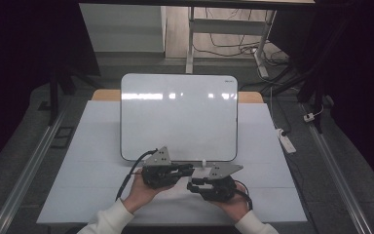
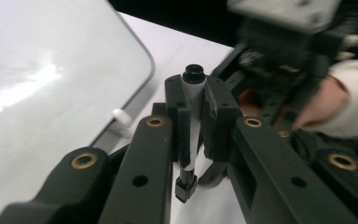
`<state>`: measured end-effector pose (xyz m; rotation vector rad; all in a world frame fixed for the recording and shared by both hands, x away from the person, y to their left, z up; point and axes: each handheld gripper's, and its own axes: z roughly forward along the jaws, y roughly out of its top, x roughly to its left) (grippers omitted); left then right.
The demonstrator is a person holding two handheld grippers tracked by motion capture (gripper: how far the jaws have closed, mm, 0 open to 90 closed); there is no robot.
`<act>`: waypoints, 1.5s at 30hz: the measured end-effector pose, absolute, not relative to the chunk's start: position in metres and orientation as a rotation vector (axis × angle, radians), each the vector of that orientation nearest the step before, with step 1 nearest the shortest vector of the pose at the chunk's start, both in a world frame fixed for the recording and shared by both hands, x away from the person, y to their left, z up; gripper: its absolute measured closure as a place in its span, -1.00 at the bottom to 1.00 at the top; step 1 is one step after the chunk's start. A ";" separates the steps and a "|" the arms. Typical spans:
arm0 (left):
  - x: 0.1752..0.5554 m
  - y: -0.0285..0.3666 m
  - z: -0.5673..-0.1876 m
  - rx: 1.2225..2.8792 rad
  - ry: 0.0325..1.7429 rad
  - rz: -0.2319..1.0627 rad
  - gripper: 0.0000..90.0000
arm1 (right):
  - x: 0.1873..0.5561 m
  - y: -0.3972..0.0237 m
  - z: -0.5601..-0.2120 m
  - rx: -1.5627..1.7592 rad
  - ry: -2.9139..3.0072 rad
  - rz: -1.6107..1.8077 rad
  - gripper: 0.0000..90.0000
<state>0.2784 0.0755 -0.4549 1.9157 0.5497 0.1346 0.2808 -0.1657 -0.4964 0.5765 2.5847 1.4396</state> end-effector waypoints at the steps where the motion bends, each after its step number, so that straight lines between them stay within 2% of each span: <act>1: 0.279 0.077 -0.455 1.906 0.573 0.144 0.81 | 0.278 -0.167 -0.495 0.602 2.535 1.438 0.34; 5: 0.281 0.080 -0.455 1.862 0.653 0.179 0.81 | 0.262 -0.165 -0.486 0.687 2.283 1.377 0.25; 16: 0.289 0.061 -0.462 1.802 0.765 0.198 0.81 | 0.250 -0.140 -0.488 0.760 2.079 1.286 0.32; 23: 0.288 0.049 -0.463 1.793 0.772 0.199 0.80 | 0.254 -0.138 -0.490 0.791 2.029 1.232 0.69; 29: 0.287 0.047 -0.463 1.767 0.763 0.183 0.76 | 0.257 -0.146 -0.485 0.819 2.008 1.241 0.80; 33: 0.286 0.052 -0.459 1.745 0.746 0.181 0.34 | 0.257 -0.146 -0.482 0.802 2.019 1.255 0.80; 36: 0.281 0.066 -0.454 1.747 0.734 0.203 0.10 | 0.261 -0.151 -0.477 0.820 2.014 1.283 0.80; 45: 0.261 0.150 -0.465 1.836 0.838 0.330 -0.06 | 0.299 -0.193 -0.437 0.945 1.902 1.319 0.80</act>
